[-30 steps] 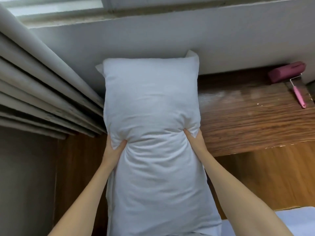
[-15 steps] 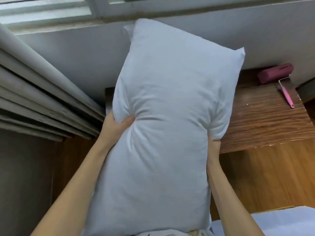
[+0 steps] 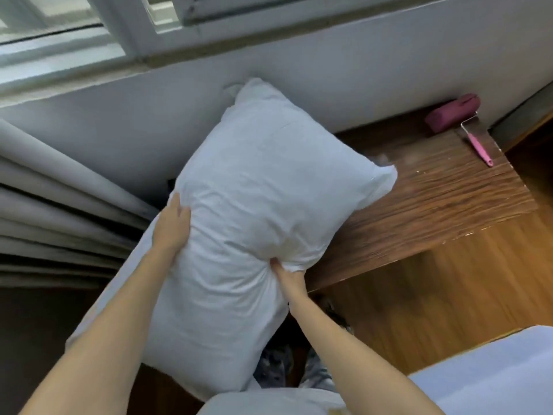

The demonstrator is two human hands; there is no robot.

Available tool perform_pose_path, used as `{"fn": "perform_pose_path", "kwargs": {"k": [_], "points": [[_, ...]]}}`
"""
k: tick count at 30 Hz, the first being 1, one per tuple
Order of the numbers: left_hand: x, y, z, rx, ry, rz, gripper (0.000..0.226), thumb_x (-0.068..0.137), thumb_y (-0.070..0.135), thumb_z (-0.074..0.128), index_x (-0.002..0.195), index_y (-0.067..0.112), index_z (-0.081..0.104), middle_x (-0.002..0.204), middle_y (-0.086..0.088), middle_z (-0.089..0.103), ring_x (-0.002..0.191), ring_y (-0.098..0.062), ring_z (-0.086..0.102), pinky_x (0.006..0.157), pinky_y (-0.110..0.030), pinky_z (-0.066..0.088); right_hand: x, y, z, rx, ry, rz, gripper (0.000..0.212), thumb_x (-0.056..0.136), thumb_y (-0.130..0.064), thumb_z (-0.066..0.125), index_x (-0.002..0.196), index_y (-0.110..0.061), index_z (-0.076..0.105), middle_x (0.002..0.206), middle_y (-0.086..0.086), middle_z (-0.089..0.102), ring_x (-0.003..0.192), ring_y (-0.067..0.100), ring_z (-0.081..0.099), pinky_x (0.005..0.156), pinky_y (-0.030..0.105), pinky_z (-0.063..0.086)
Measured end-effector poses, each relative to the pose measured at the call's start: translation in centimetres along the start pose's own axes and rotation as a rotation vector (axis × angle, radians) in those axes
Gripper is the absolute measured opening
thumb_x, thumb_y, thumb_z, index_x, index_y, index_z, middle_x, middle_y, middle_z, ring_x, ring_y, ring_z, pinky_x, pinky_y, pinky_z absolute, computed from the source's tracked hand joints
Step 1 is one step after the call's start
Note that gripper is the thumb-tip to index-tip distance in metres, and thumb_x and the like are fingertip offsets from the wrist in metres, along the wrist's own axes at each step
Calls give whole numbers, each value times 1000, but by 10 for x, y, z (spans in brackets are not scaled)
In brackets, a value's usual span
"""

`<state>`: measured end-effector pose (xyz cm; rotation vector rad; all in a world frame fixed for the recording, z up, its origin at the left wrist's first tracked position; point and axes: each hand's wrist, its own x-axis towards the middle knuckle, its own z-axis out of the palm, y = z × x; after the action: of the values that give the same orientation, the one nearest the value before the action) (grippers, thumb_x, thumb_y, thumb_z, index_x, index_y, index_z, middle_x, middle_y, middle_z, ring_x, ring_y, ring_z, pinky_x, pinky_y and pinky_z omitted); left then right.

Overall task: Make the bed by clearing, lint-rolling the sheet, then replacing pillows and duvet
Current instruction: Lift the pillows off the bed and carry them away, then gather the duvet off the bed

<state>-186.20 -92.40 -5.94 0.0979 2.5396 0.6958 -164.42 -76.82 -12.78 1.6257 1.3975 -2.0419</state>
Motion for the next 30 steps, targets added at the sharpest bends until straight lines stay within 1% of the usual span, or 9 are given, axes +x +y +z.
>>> {"fn": "perform_pose_path", "kwargs": {"k": [3, 6, 8, 10, 12, 16, 19, 26, 30], "points": [[-9, -7, 6, 2, 81, -12, 55, 93, 38, 24, 136, 8, 40, 124, -15, 55, 100, -40, 52, 71, -41, 37, -4, 6, 4, 16, 101, -34, 94, 48, -77, 68, 125, -24, 55, 114, -2, 63, 106, 23, 59, 96, 41, 48], [-11, 6, 6, -43, 160, -32, 53, 95, 38, 27, 146, 21, 31, 117, -16, 52, 109, -39, 49, 91, -50, 42, -6, -3, -1, -23, 185, -84, 96, 56, -72, 71, 134, -22, 46, 120, 0, 61, 110, 25, 57, 96, 42, 48], [-18, 13, 9, -92, 223, 8, 51, 90, 38, 26, 133, 15, 40, 115, -17, 52, 108, -38, 48, 95, -55, 42, -11, -7, -10, -71, 236, -143, 99, 62, -62, 75, 142, -21, 33, 129, 4, 55, 119, 29, 52, 99, 45, 44], [-28, 23, 14, -167, 292, 46, 52, 85, 38, 26, 125, 10, 44, 124, -19, 50, 116, -36, 45, 99, -56, 41, -21, -11, -23, -112, 258, -210, 109, 60, -60, 76, 148, -26, 20, 140, 5, 46, 127, 30, 46, 103, 48, 41], [-45, 46, 24, -185, 288, 105, 52, 93, 35, 33, 136, 10, 43, 145, -20, 39, 135, -35, 34, 111, -52, 33, -27, -14, -40, -147, 232, -257, 111, 65, -56, 77, 152, -28, 13, 148, 2, 37, 134, 27, 39, 106, 44, 38], [-83, 101, 68, 12, 278, 480, 48, 96, 18, 54, 142, 9, 46, 154, -21, 30, 144, -34, 25, 119, -44, 21, -26, -23, -89, -207, 195, -279, 99, 79, -42, 75, 154, -25, 12, 157, 4, 23, 141, 23, 28, 112, 43, 32], [-104, 136, 121, 131, 206, 670, 45, 92, 13, 60, 135, 6, 53, 146, -23, 41, 137, -38, 36, 115, -50, 28, -25, -30, -142, -239, 207, -299, 89, 82, -42, 71, 152, -26, 19, 155, 4, 28, 140, 22, 31, 112, 43, 34], [-178, 238, 252, 123, -163, 651, 41, 97, 18, 54, 138, 14, 53, 145, -5, 47, 135, -22, 42, 108, -36, 36, -33, -24, -326, -195, 265, -276, 66, 87, -35, 68, 144, -20, 38, 142, 3, 46, 126, 16, 47, 101, 33, 42], [-225, 307, 329, 120, -322, 626, 36, 98, 22, 52, 134, 17, 55, 133, 0, 58, 121, -15, 54, 103, -35, 45, -39, -4, -448, -80, 391, -213, 55, 88, -31, 67, 137, -19, 46, 135, 0, 53, 118, 16, 53, 91, 27, 46]]}}
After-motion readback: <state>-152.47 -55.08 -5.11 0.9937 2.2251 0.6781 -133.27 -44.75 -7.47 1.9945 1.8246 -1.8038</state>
